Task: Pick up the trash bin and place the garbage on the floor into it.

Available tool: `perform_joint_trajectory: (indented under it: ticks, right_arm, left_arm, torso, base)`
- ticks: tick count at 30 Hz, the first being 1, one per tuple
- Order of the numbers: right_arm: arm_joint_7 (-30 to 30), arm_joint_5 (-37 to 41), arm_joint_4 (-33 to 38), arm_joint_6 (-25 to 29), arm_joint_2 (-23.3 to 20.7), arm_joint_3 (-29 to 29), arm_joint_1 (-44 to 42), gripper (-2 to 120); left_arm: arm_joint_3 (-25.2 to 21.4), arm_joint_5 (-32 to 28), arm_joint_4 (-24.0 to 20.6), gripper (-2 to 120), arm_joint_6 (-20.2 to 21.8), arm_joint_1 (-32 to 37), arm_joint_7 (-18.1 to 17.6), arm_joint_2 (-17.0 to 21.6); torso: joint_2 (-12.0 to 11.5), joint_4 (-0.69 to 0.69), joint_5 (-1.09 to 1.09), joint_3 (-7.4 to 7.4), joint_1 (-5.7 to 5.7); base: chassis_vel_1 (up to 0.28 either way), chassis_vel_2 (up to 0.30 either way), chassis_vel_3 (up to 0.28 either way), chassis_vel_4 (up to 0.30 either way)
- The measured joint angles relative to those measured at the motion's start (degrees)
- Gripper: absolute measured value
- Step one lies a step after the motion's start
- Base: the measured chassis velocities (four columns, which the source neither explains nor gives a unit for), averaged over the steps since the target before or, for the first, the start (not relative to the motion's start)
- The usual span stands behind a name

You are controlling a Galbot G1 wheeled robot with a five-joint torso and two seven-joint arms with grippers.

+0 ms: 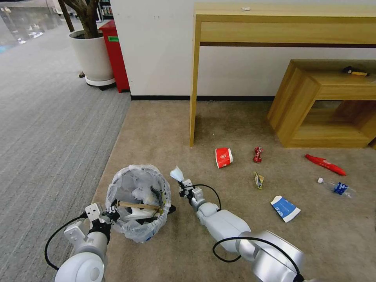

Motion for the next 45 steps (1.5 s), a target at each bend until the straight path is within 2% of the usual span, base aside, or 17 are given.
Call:
perform_joint_trajectory:
  ticks: [8, 16, 25, 30, 36, 39, 42, 45]
  right_arm:
    - [-0.3, -0.1, 3.1, 1.5, 0.0, -0.5, 0.0, 0]
    - [0.1, 2.4, 11.3, 2.1, -0.2, -1.5, 0.3, 0]
    - [0.0, 7.8, 24.4, 1.5, -9.7, -2.4, 0.0, 0]
    - [0.0, 10.3, 31.1, 1.2, -13.5, -2.6, -0.4, 0]
    - [-0.3, 11.6, 34.3, 1.2, -15.2, -3.0, -0.4, 0]
    - [-0.8, 13.1, 38.4, 1.1, -17.1, -3.6, -0.4, 0]
    - [-1.2, 15.4, 46.3, 0.6, -21.1, -5.1, -0.1, 0]
    - [-1.3, 16.1, 49.6, 0.5, -22.7, -5.9, 0.0, 0]
  left_arm:
    - [-0.7, -0.2, 2.2, 0, 0.0, -1.1, -0.1, 0.7]
    - [-0.5, -1.1, 4.8, 0, 0.8, -3.3, -0.8, 2.2]
    - [0.2, -1.5, 7.7, 0, 1.2, -5.3, -1.4, 5.2]
    - [0.9, -2.4, 8.3, 0, 1.8, -6.1, -1.9, 6.6]
    - [1.2, -2.8, 8.7, 0, 1.9, -6.5, -2.2, 7.3]
    - [1.4, -3.0, 9.1, 0, 2.0, -6.9, -2.4, 7.7]
    - [2.0, -3.2, 9.3, 0, 2.1, -7.4, -2.7, 8.2]
    - [2.1, -3.3, 9.3, 0, 2.2, -7.5, -2.8, 8.4]
  torso:
    - [0.0, 0.0, -0.01, 0.0, 0.0]
    - [0.0, 0.02, 0.01, 0.0, 0.0]
    - [0.0, -0.01, 0.02, 0.0, 0.0]
    - [0.0, 0.0, 0.02, 0.0, -0.01]
    - [0.0, 0.0, 0.02, -0.01, -0.01]
    - [0.0, 0.0, 0.03, -0.01, -0.01]
    - [0.0, 0.01, 0.01, -0.01, -0.01]
    - [0.0, 0.01, 0.02, -0.01, -0.01]
  base:
    - [0.0, 0.0, 0.0, 0.0]
    - [0.0, 0.0, 0.0, 0.0]
    - [0.0, 0.0, 0.0, 0.0]
    - [0.0, 0.0, 0.0, 0.0]
    - [0.0, 0.0, 0.0, 0.0]
    - [0.0, 0.0, 0.0, 0.0]
    - [0.0, 0.0, 0.0, 0.0]
    - [0.0, 0.0, 0.0, 0.0]
